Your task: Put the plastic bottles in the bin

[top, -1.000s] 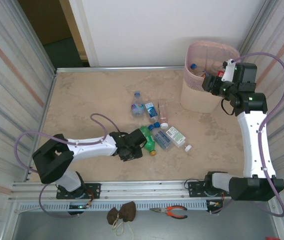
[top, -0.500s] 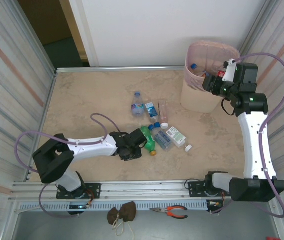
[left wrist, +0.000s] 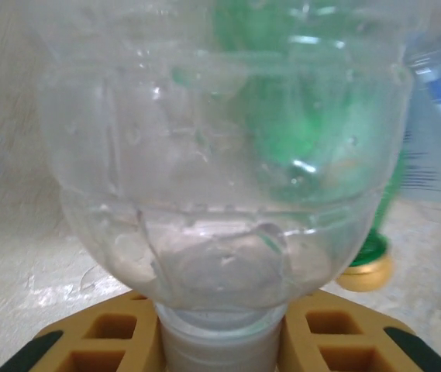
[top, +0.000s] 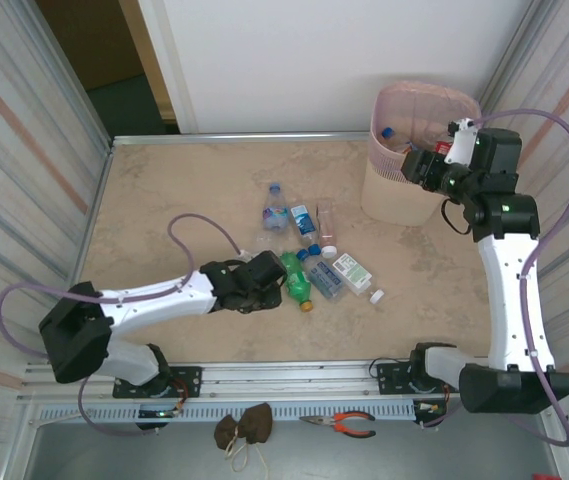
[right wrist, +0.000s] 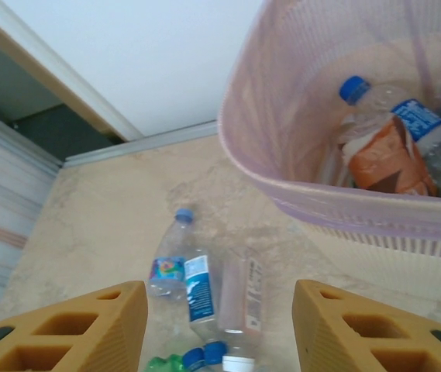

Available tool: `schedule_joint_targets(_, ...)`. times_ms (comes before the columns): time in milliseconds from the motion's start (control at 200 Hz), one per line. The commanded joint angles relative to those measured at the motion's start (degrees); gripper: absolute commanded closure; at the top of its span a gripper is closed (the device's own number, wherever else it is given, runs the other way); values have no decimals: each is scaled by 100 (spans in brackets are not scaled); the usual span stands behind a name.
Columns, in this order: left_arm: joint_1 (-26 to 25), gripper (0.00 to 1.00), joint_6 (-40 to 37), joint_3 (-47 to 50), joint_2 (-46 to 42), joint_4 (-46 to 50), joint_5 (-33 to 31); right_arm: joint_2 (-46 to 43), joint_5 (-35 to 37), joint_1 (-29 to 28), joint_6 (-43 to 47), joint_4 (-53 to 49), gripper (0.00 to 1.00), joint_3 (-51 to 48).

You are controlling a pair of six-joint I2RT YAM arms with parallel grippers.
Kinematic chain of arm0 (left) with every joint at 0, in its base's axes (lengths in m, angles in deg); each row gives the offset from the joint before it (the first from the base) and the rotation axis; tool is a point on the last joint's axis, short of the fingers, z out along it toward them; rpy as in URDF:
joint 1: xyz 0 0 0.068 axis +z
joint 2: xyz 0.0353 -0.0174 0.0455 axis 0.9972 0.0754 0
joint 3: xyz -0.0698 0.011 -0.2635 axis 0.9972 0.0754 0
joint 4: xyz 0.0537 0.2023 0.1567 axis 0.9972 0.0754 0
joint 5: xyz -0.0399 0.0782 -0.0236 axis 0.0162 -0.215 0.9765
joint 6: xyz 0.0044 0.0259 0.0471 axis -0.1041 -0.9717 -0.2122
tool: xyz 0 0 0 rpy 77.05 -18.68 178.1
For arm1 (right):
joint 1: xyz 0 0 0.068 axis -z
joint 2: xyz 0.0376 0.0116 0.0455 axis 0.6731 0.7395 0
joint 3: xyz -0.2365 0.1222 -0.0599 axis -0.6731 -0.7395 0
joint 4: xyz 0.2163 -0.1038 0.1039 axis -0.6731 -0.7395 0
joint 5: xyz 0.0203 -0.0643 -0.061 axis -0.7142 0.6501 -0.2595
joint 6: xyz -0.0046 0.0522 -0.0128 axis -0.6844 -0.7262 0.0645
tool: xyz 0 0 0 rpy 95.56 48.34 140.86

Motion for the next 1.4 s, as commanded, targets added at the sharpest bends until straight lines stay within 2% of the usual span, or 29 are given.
schedule_joint_targets(0, 128, 78, -990, -41, -451, -588, -62, -256, -526, -129, -193, 486, 48, -205)
schedule_joint_targets(245, 475, 83, -2359, 123, -1222, -1566, 559, -622, -1202, -573, -205, 1237, 42, -532)
schedule_joint_targets(481, 653, 82, -3515, 295, -1918, -2453, 1526, -825, -1804, -1456, -343, 1978, 34, -551)
schedule_joint_targets(726, 660, 83, -4462, 281, -2443, -3186, 2778, -845, -2174, -2310, -69, 2217, 16, -291)
schedule_joint_targets(1047, 661, 87, -4852, -138, -2465, -3282, 3554, -842, -2540, -3181, 220, 2733, 4, -123)
schedule_joint_targets(1272, 660, 88, -4867, -248, -2356, -3372, 3690, -598, -2151, -3569, 430, 2359, 4, 201)
schedule_joint_targets(1393, 661, 89, -4828, -263, -2316, -3415, 3721, -481, -2211, -3663, 439, 2358, 5, 220)
